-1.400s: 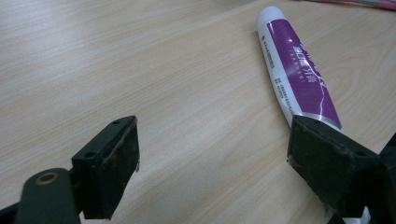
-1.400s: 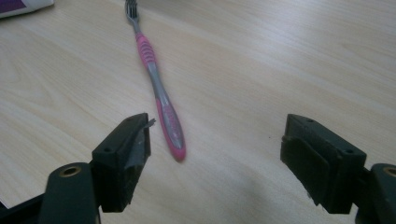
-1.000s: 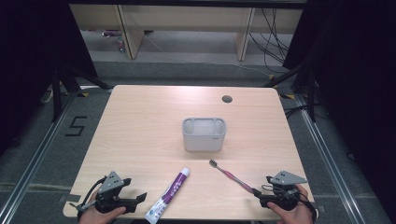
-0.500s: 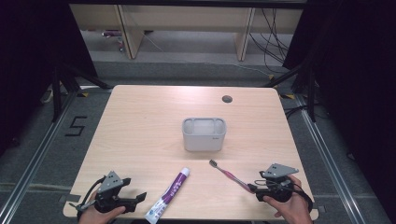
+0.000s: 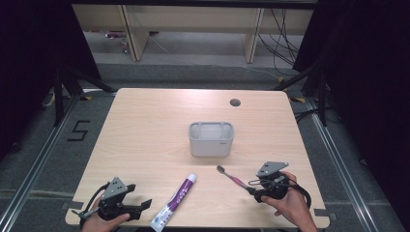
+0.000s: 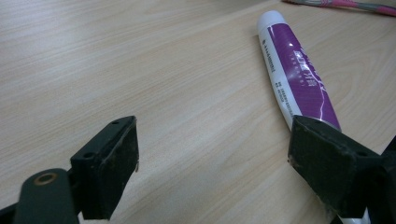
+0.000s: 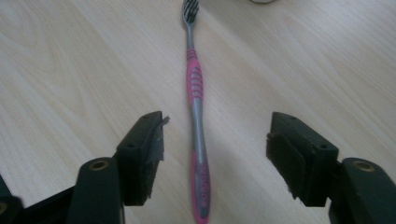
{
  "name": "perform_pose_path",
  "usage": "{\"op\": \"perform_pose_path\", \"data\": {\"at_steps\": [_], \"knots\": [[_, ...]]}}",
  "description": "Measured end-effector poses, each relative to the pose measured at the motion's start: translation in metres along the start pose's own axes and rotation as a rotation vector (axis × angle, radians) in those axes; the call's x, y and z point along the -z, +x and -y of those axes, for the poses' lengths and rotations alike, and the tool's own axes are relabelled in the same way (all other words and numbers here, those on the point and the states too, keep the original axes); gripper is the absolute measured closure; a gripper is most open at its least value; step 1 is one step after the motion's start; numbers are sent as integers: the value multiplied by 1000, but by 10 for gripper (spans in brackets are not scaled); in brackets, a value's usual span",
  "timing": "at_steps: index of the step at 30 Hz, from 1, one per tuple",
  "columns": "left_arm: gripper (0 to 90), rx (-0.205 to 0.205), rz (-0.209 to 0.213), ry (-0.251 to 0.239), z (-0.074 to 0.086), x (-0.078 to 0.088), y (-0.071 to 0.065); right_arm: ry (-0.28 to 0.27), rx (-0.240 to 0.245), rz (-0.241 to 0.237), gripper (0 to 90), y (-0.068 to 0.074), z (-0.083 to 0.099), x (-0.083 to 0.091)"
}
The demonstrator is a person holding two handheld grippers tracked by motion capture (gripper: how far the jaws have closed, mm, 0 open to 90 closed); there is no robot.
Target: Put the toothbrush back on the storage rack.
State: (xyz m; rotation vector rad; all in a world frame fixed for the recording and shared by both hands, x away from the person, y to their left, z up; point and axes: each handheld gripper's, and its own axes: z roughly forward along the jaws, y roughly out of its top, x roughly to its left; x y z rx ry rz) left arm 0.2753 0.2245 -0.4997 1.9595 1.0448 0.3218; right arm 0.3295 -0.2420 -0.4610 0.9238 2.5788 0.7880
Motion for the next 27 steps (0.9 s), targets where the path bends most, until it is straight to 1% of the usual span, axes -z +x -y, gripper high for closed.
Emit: {"op": "perform_pose_path", "data": {"at_steps": [1, 2, 3, 4, 6, 7, 8, 9, 10, 11, 12, 14, 17, 18, 19, 20, 21, 22, 23, 24, 25, 26, 27], "knots": [[159, 0, 0, -1, 0, 0, 0, 16, -6, 1, 381, 0, -2, 1], [159, 0, 1, -1, 0, 0, 0, 32, -26, -14, 384, 0, -4, -1], [159, -17, 8, 10, 0, 1, 1, 23, -24, -8, 400, 0, -7, -3], [159, -2, 7, -1, 0, -1, -1, 38, -21, -6, 408, -1, -9, -2], [159, -6, 8, 6, 0, -1, -1, 32, -29, -2, 414, 0, -10, -4], [159, -13, 10, 11, 0, -1, 0, 42, -13, -18, 421, -2, -13, -3], [159, -11, -2, 18, -1, -1, -1, 45, -3, -9, 435, -3, -17, -5], [159, -11, -2, 18, -1, -1, -1, 35, 8, -7, 438, -4, -18, -8], [159, -10, 1, 12, 0, -1, -1, 35, 8, -7, 438, -4, -18, -8], [159, -4, 7, 5, 0, -1, -1, 52, -3, -8, 446, -3, -21, -7], [159, -9, 8, 2, 0, 0, 0, 63, 8, -18, 453, -3, -23, -8], [159, -3, 6, -4, 0, 0, 0, 87, 30, -33, 468, -4, -29, -12], [159, -7, 9, 1, 0, -1, 0, 103, 36, -38, 479, -3, -32, -14], [159, -7, 10, 1, 0, -1, 0, 108, 32, -55, 482, -3, -34, -15], [159, -5, 8, 5, 0, -1, -1, 123, 37, -52, 483, -3, -37, -17], [159, -5, 8, 5, 0, -1, -1, 123, 37, -52, 483, -3, -37, -17], [159, -5, 7, 4, 0, -1, -1, 129, 24, -55, 485, -2, -38, -18], [159, -5, 8, 4, 0, -1, -1, 132, 25, -64, 492, -2, -39, -21], [159, -2, 8, 1, 0, -1, -1, 135, 41, -72, 496, -3, -41, -22], [159, -9, 10, 2, 0, -1, 0, 142, 43, -73, 500, -3, -41, -23], [159, -6, 9, -1, 0, -1, 0, 155, 44, -68, 513, -2, -43, -25], [159, -7, 10, 0, 0, -1, 0, 149, 55, -67, 522, -3, -43, -26], [159, -6, 10, 0, 0, -1, 0, 159, 52, -72, 534, -2, -44, -27]]}}
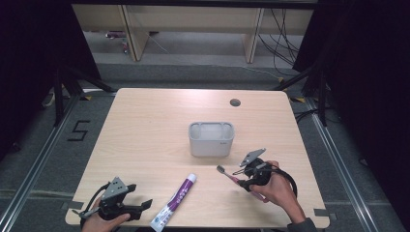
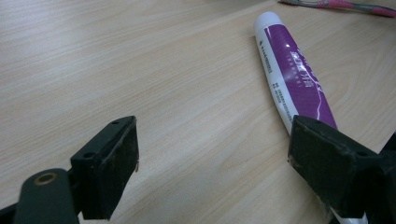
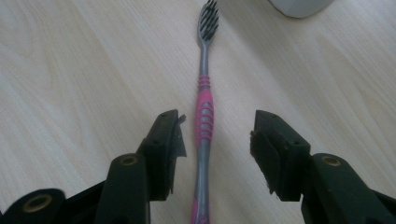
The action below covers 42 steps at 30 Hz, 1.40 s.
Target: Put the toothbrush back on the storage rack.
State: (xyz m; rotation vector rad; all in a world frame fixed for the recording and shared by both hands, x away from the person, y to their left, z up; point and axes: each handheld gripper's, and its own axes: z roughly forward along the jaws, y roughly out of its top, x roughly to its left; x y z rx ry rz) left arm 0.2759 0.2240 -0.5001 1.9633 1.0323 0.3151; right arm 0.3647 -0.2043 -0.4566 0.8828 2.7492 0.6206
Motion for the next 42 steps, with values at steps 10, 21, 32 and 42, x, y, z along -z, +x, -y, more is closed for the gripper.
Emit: {"op": "perform_pose_path", "data": {"at_steps": [10, 21, 32, 42], "knots": [[159, 2, 1, -2, 0, 0, 0, 85, 37, -10, 633, -1, -12, -9], [159, 2, -1, 3, 0, 0, -1, 173, 47, -34, 688, -2, -17, -20], [159, 1, -2, 4, 0, 0, -1, 206, 68, -54, 743, -5, -19, -27], [159, -3, 0, 4, 0, 0, -1, 259, 85, -61, 770, -5, -26, -31]]}}
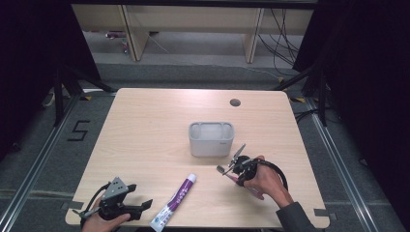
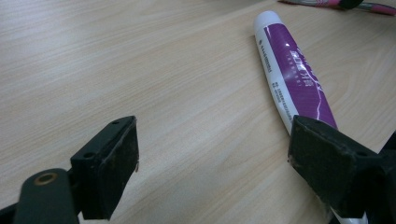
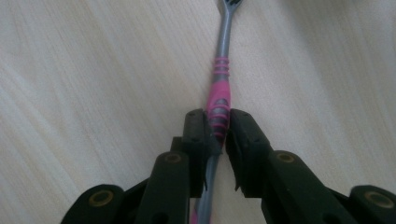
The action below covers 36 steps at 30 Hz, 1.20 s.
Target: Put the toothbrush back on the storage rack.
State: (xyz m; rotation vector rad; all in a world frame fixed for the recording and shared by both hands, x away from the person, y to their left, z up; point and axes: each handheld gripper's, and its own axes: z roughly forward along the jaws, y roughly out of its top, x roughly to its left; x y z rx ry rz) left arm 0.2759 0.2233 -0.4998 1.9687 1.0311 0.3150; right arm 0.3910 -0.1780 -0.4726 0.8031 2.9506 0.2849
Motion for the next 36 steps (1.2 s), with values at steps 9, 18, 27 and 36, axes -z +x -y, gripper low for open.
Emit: {"op": "perform_pose_path", "data": {"at_steps": [9, 18, 27, 36], "knots": [[159, -3, -2, 4, 0, 0, 0, 56, 1, -7, 783, -3, -4, -1], [159, -1, 1, 0, 0, 0, 0, 64, 15, -9, 789, -3, -4, -2], [159, 0, 0, -1, 0, 0, 0, 73, 26, 14, 792, 0, -5, 4], [159, -2, -3, 2, 0, 0, 0, -8, 7, -7, 792, -1, -2, 19]]}}
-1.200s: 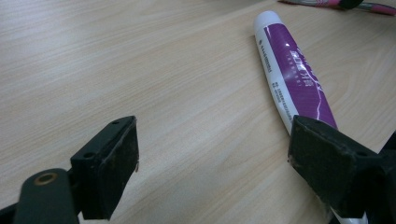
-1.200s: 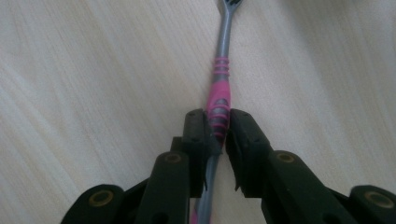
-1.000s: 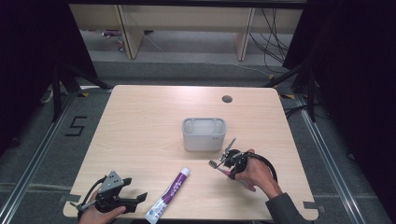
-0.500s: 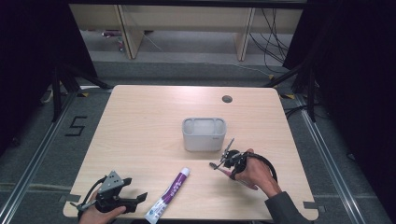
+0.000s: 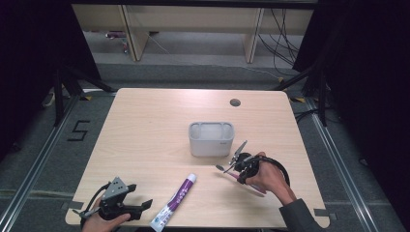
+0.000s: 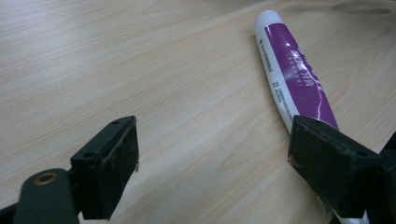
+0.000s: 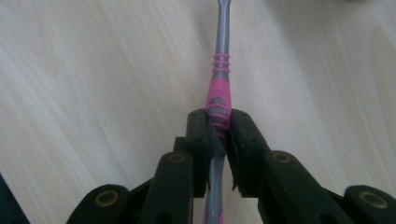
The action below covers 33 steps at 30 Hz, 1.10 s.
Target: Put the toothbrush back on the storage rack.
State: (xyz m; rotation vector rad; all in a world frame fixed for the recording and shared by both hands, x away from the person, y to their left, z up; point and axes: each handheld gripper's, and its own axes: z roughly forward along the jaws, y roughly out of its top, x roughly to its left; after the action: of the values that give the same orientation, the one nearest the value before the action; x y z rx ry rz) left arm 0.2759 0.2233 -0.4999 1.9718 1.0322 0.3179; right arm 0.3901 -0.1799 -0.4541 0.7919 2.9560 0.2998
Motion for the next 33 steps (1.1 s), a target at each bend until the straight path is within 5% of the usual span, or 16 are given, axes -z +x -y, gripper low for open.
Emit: {"op": "perform_pose_path", "data": {"at_steps": [3, 15, 27, 30, 31, 33], "knots": [[159, 0, 0, 0, 0, 0, 0, -97, 20, -13, 792, -3, 4, 10], [159, -1, -6, 7, 0, 0, 0, -331, -4, -49, 792, -1, 9, 30], [159, 3, 4, -2, 1, -1, 1, -434, -32, -38, 792, -3, 7, 41], [159, 2, 4, -2, 0, -1, 1, -475, -8, -52, 792, -4, 6, 43], [159, 3, 4, -2, 1, -1, 1, -488, -50, -56, 792, -2, 6, 44], [159, 3, 5, -1, 1, -1, 1, -514, -24, -55, 792, -4, 4, 46]]}}
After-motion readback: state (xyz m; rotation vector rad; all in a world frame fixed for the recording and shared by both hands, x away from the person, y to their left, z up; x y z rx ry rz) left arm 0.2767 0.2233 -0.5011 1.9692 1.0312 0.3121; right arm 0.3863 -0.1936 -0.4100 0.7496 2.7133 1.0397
